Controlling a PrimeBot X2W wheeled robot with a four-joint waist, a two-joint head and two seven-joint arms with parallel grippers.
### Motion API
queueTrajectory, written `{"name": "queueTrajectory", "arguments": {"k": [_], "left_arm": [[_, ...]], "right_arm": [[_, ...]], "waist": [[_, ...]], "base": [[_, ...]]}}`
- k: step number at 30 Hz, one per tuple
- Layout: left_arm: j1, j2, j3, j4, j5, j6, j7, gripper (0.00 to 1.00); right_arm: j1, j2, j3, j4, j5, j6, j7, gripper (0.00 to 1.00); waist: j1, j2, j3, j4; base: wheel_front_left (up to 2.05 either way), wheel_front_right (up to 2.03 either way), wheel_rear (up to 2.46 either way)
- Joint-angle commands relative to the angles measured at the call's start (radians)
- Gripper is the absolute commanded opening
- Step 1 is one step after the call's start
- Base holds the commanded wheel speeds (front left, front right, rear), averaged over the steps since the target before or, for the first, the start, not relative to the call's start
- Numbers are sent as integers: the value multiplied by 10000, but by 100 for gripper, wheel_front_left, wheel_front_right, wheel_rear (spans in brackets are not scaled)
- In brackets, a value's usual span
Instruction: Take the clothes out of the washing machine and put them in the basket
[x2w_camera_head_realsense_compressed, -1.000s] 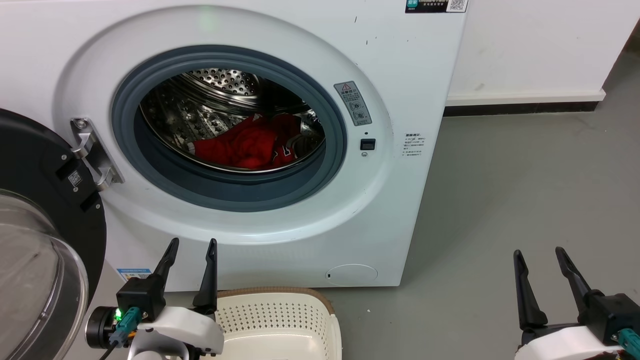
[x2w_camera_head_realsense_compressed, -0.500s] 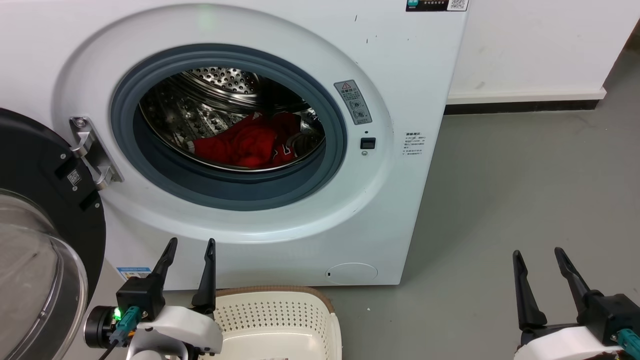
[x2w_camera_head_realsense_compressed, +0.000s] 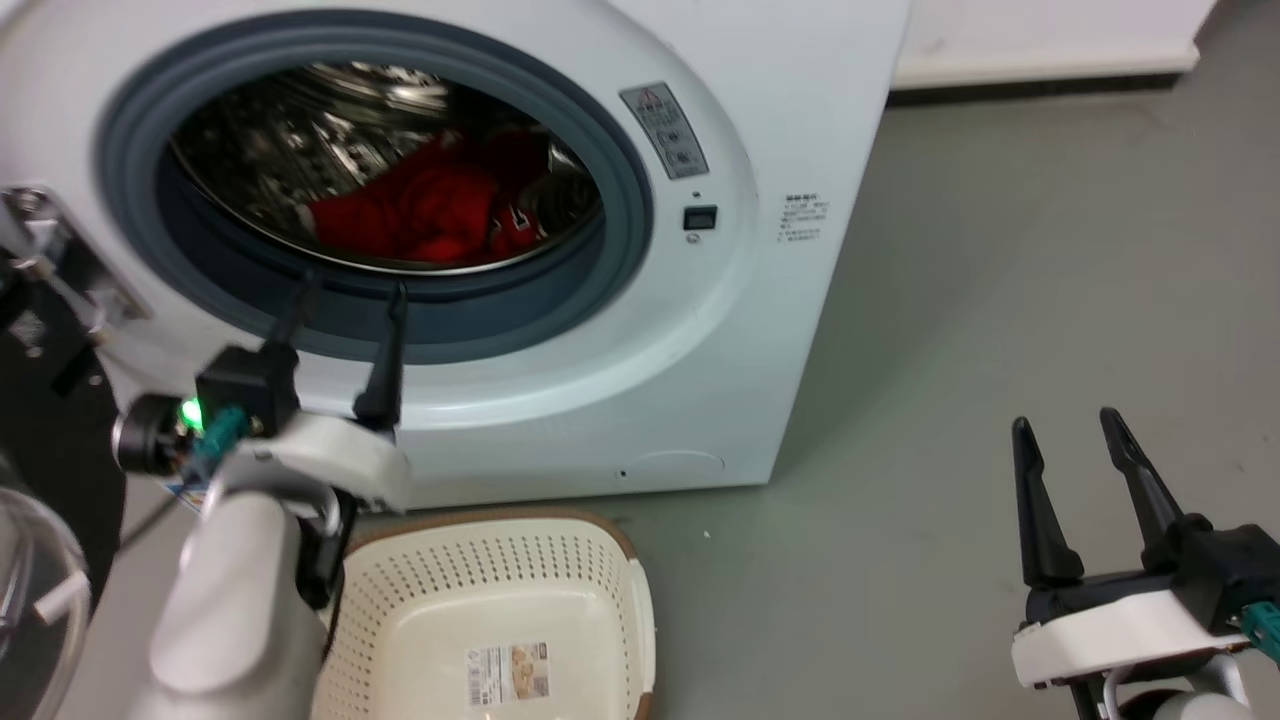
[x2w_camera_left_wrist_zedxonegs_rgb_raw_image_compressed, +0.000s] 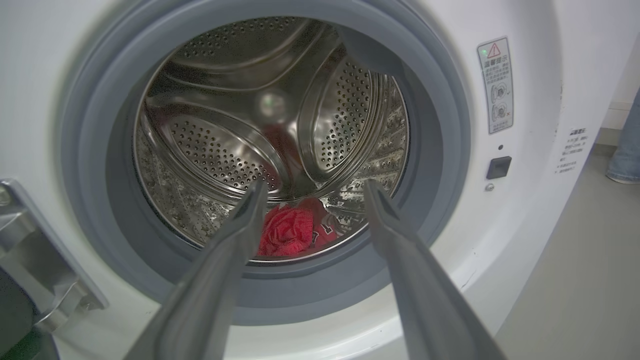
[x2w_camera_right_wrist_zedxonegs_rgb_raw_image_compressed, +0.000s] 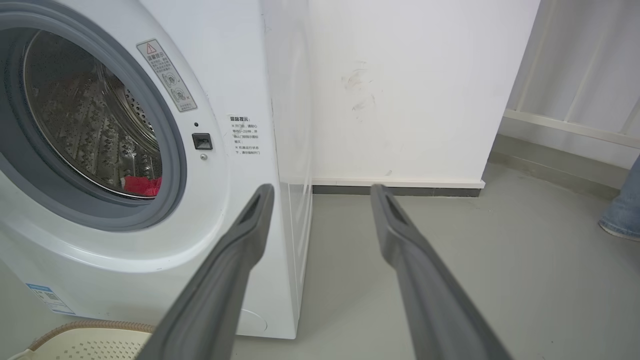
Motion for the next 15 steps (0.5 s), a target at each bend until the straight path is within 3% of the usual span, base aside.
{"name": "queueTrajectory", "arguments": {"k": [1,6,15], "left_arm": [[-633,236,-96,304,-76,4,-8,100],[-2260,957,-402,1429,-310,6,154,100],[-4786,2437,-1076,3164,-614,7,1368,100]], "right_arm": [[-249,3,99,-28,30,-3,-87,100],[-776,6,294,-24,404,-3,-334,100],[-1676,11,779,260,881,-3,-876,100]], "waist": [[0,0,669,-486],[0,0,1677,-1097],[0,0,3505,-2275]], "base": [[0,0,0],[0,0,0],[0,0,0]]}}
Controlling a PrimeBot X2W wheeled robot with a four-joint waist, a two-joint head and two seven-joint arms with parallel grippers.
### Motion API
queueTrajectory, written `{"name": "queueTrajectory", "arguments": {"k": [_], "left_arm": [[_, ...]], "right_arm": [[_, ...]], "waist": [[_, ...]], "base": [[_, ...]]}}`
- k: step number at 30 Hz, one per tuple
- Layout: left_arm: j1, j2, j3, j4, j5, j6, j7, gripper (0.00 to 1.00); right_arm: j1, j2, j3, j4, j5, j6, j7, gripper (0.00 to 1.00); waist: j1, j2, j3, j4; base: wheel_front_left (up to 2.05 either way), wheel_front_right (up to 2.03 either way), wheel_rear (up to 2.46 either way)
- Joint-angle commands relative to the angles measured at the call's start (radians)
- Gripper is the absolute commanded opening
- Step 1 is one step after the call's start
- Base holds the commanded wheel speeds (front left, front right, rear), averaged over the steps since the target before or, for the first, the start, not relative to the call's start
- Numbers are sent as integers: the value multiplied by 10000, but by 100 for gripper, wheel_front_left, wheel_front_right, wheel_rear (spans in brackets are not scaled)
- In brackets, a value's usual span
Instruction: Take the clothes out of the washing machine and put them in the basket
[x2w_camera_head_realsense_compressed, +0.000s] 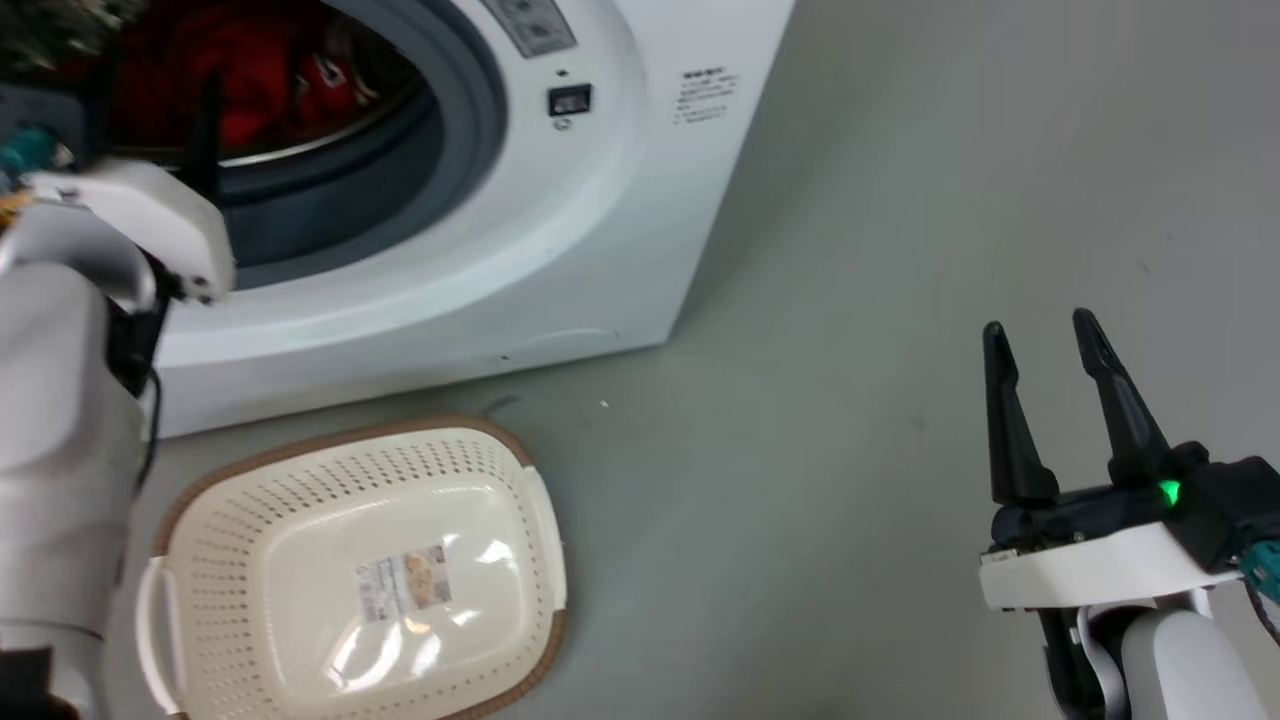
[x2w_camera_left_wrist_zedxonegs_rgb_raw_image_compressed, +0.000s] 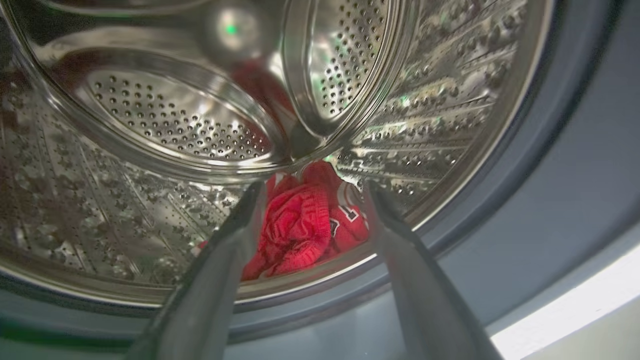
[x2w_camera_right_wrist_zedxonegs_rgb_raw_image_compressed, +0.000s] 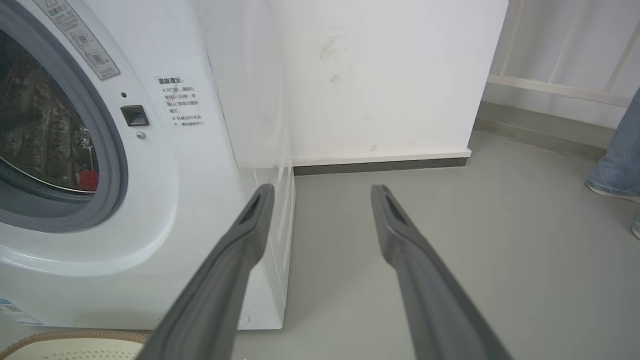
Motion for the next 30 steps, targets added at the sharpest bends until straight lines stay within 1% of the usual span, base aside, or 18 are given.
{"name": "queueTrajectory", "arguments": {"k": [1,7,9,10,11,18,21,26,30], "left_arm": [[-524,336,-146,285,-125,7,288,100],[-2115,1334,-928,907,-636,9,1598,100],[-2689,1654,-1244,949,-888,9,2138,100],[-2689,1654,-1244,949,-888,9,2138,100],[-2929,1784,-1429,967,-1025,9,2428,100],[-4433,2989,-2336,872,-1895,9,4342,100],[-4863,3583,-2781,690,-2145,9,5225,100],[-5415,4332,-3222,299,-2519,9,6511,100],[-5443,4598,-3361,138,-2737,9,7332,100]], "right_arm": [[-311,22,113,75,124,-3,-114,100],[-700,21,360,338,500,-3,-255,100],[-854,22,437,325,658,-3,-261,100],[-854,22,437,325,658,-3,-261,100],[-890,22,464,302,709,-3,-252,100],[-1112,19,781,103,1137,-3,-255,100],[-1156,19,890,-30,1280,-3,-254,100],[-1144,21,972,-213,1463,-3,-257,100],[-1162,19,1051,-246,1538,-3,-256,100]], "waist": [[-1,0,1028,-863],[-1,0,1943,-1450],[-1,0,2218,-1596],[-1,0,2218,-1596],[-1,0,2351,-1663],[-1,0,3107,-2142],[-1,0,3402,-2325],[-1,0,3806,-2495],[-1,0,3939,-2579]], "base": [[0,0,0],[0,0,0],[0,0,0],[0,0,0],[0,0,0],[0,0,0],[0,0,0],[0,0,0],[0,0,0]]}}
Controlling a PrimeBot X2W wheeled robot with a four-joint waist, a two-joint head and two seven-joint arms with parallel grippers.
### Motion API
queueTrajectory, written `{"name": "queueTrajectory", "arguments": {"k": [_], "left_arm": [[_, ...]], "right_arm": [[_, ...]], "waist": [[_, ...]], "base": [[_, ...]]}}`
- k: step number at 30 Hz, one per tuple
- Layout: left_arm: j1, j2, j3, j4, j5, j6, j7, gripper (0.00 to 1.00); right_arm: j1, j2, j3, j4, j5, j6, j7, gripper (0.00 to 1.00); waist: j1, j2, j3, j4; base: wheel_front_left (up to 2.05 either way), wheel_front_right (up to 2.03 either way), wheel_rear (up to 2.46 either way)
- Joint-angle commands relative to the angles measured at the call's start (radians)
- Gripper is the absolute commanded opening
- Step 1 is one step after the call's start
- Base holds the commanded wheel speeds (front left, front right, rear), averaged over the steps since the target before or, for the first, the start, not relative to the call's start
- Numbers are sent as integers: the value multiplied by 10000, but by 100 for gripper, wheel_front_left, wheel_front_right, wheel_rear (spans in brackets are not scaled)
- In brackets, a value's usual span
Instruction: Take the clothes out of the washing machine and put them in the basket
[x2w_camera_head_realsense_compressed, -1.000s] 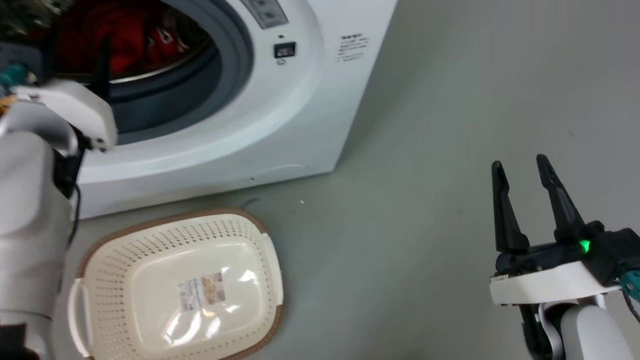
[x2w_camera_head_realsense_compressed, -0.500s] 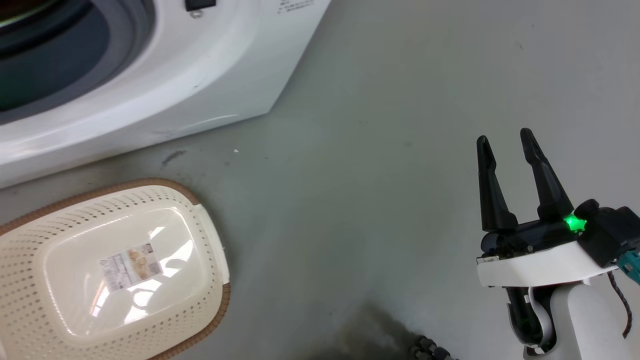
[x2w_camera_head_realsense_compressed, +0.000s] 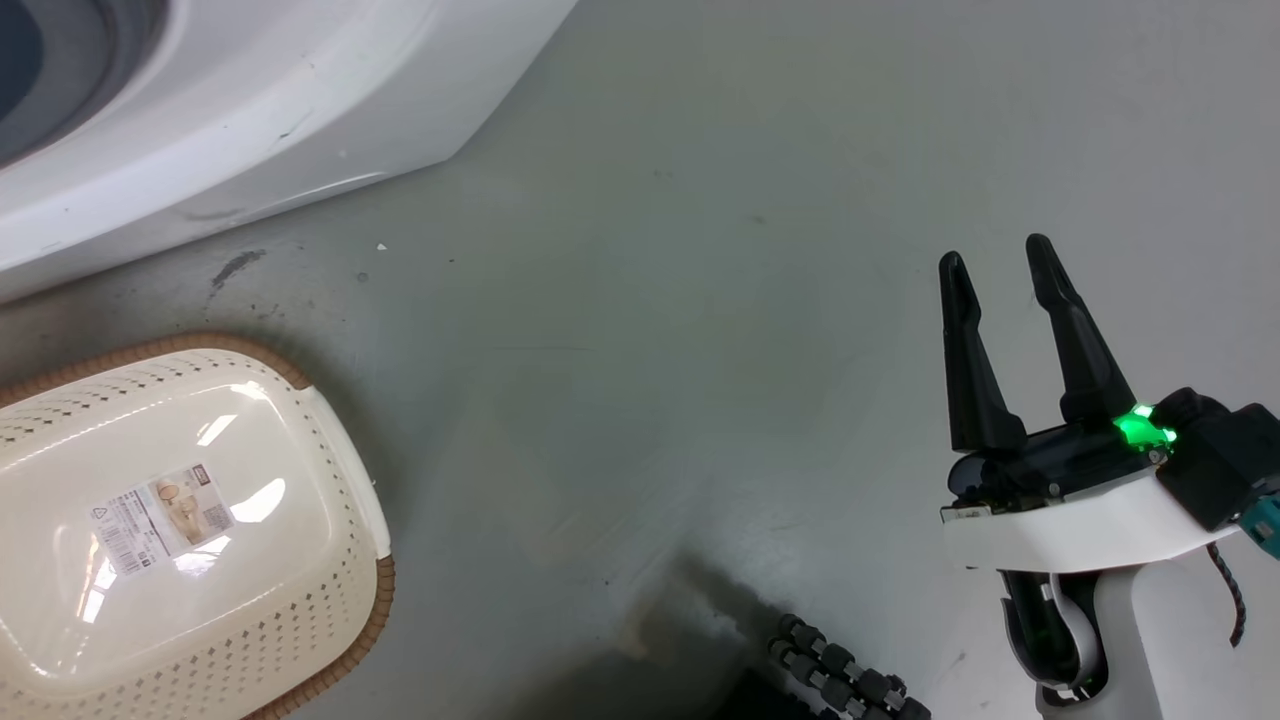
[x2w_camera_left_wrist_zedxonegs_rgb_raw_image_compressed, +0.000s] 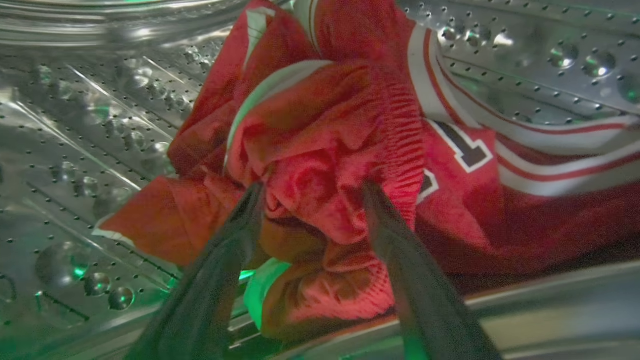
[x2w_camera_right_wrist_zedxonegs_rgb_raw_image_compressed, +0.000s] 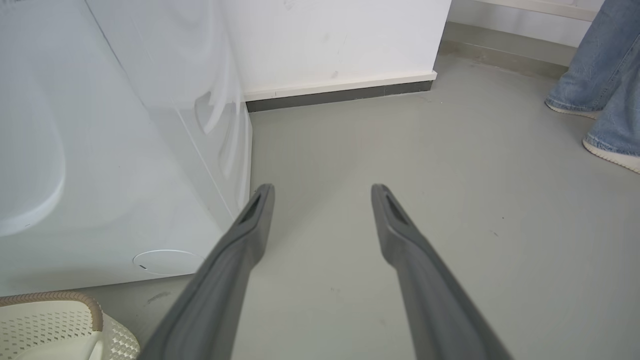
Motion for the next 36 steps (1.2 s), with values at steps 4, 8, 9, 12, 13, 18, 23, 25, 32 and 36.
{"name": "queueTrajectory", "arguments": {"k": [4,8,9,12,13,18,23,25,32,36], "left_arm": [[95,149,14,-87,-151,220,652,60],[293,97,63,-260,-300,523,988,0],[331,99,80,-329,-318,587,1048,0],[438,173,114,-526,-376,777,1181,0],[471,199,131,-632,-370,858,1130,0],[672,334,289,-1110,-329,1283,537,0],[1154,149,466,-1367,-375,1681,-736,0],[1391,-14,550,-1392,-438,1793,-1375,0],[2518,-772,794,-1062,-734,2050,-3822,0],[3269,-1195,901,-700,-968,2046,-5047,0]], "right_arm": [[-207,17,110,-49,142,-3,-14,100],[-157,14,112,-72,175,-3,-15,100],[-135,14,99,-68,178,-3,-15,100],[-105,12,89,-30,167,-3,-15,100],[-100,14,69,-22,171,-3,-15,100],[-111,14,-9,19,141,-3,-15,100],[-49,12,-217,-3,6,-3,-15,100],[-32,14,-305,-14,-71,-3,-15,100],[124,11,-591,3,-396,-3,-15,100],[270,9,-753,99,-601,-3,-15,100]], "waist": [[-2,0,138,-152],[-2,0,192,-263],[-2,0,197,-279],[-2,0,173,-329],[-2,0,160,-336],[-2,0,-10,-318],[-2,0,-403,-109],[-2,0,-604,23],[-2,0,-1470,526],[-2,0,-2095,821]], "base": [[0,0,0],[0,0,0],[0,0,0],[0,0,0],[0,0,0],[0,0,0],[0,0,0],[0,0,0],[0,0,0],[0,0,0]]}}
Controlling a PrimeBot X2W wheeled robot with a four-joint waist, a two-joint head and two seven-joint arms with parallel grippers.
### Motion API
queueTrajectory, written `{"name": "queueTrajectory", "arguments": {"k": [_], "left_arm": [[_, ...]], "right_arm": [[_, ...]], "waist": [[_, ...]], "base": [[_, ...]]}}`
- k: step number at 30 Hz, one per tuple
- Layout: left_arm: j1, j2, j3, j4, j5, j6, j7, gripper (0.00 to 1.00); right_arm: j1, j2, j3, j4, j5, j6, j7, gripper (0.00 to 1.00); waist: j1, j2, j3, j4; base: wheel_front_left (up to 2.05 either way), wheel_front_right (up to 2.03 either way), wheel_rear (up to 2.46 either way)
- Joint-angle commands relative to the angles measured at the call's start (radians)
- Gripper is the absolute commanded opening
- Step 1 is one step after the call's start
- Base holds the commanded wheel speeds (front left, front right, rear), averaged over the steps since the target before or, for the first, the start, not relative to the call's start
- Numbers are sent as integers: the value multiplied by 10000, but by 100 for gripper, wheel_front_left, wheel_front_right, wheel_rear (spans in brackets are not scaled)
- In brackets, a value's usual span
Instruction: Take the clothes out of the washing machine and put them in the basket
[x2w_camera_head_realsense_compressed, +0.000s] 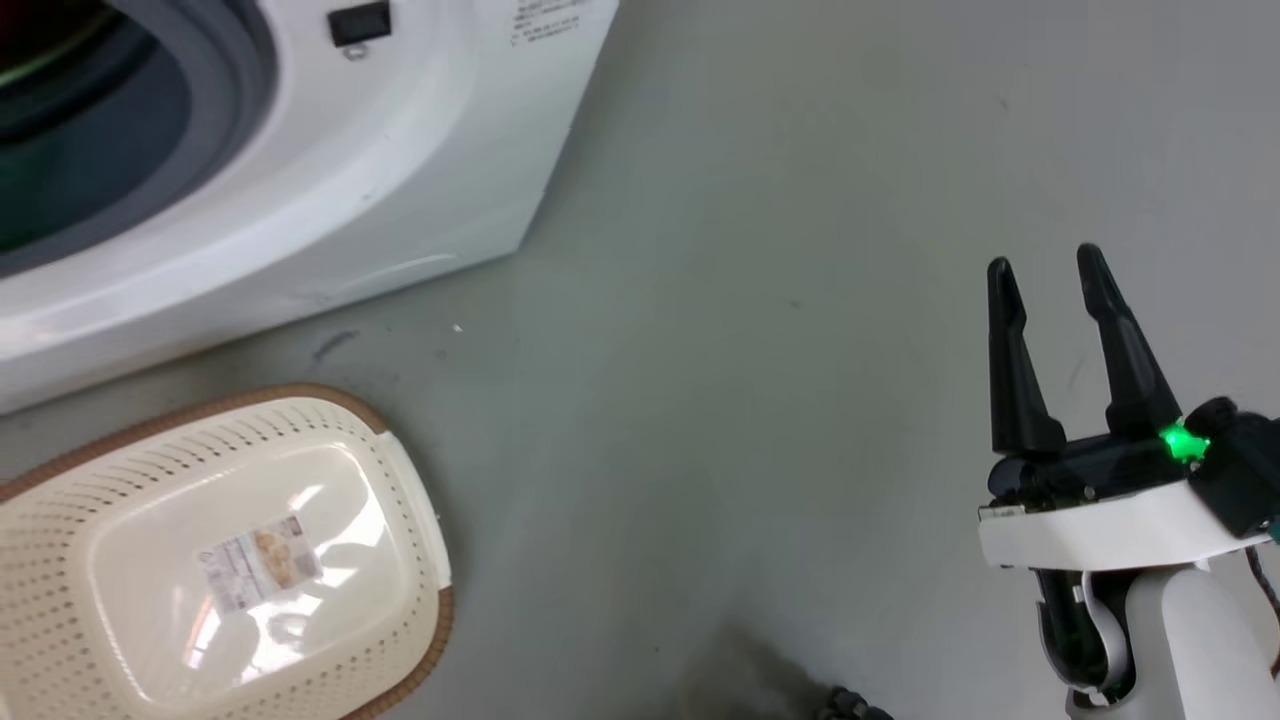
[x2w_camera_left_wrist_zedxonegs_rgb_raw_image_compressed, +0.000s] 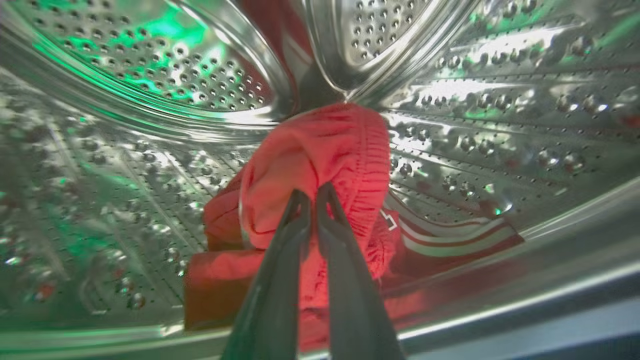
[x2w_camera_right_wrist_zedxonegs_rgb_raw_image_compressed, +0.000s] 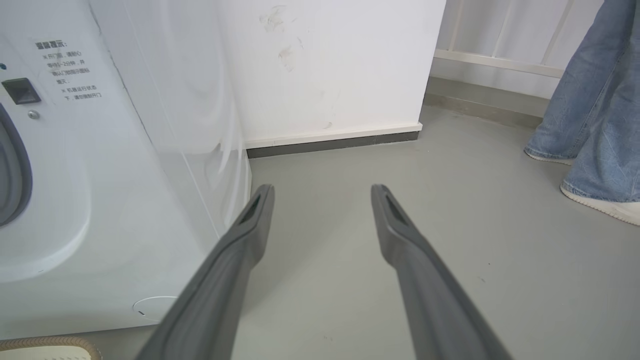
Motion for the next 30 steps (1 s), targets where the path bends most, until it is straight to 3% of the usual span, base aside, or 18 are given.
{"name": "queueTrajectory", "arguments": {"k": [1,8,12,23,30], "left_arm": [[314,-197,75,103,-117,-11,-514,0],[1920,-1117,311,494,-648,-32,-2626,0],[2750,-1531,404,491,-885,-128,-3307,0],[4599,-2198,565,-646,-936,-29,-3745,0],[6510,-2470,992,-2604,-856,442,-3767,0]], "right_arm": [[153,2,-73,79,-104,-3,-15,100],[668,0,-276,389,-422,-3,-16,100],[1026,-3,-444,492,-680,-3,-16,100],[1897,-1,-873,405,-1120,-3,339,100],[2432,0,-1094,-53,-1255,-3,781,100]], "waist": [[0,0,-614,367],[0,0,-2051,919],[0,0,-2873,1271],[0,0,-4656,2037],[0,0,-5282,2375]], "base": [[0,0,0],[0,0,0],[0,0,0],[0,0,0],[0,0,0]]}}
